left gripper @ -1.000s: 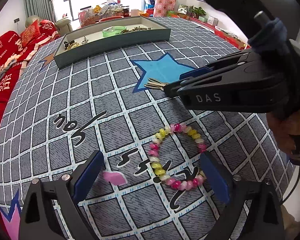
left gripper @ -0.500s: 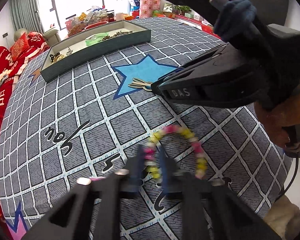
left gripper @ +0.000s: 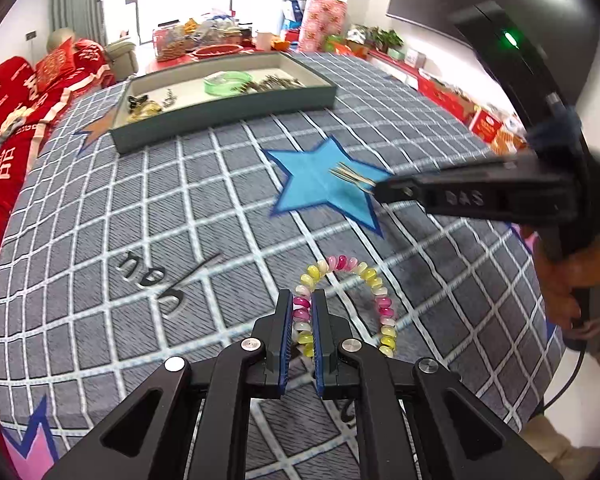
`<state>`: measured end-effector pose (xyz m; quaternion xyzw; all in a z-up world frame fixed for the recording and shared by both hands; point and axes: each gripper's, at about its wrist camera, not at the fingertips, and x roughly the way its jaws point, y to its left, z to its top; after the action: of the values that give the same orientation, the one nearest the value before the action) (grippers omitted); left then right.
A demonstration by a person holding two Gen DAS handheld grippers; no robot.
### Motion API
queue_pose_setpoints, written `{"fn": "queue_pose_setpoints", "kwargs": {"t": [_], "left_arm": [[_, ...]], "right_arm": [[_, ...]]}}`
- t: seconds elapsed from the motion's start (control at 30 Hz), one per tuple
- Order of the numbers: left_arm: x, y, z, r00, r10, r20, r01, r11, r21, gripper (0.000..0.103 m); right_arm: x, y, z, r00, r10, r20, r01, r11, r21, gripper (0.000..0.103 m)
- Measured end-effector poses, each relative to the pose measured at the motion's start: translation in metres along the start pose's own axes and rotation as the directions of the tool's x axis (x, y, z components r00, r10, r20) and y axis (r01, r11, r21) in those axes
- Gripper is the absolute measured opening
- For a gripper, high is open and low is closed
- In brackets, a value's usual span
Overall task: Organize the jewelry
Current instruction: 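Lift both held items and carry them over the tray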
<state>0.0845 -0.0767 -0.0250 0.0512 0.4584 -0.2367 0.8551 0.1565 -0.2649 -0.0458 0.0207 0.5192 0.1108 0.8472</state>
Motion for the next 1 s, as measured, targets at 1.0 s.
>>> {"fn": "queue_pose_setpoints", "kwargs": {"t": [1.0], "left_arm": [[-0.008, 0.059, 0.057, 0.991, 0.091, 0.097, -0.081, 0.991, -0.103, 0.022]], "right_arm": [[-0.026, -0.008, 0.038, 0.996, 0.029, 0.082, -0.037, 0.995, 0.096, 0.009]]}}
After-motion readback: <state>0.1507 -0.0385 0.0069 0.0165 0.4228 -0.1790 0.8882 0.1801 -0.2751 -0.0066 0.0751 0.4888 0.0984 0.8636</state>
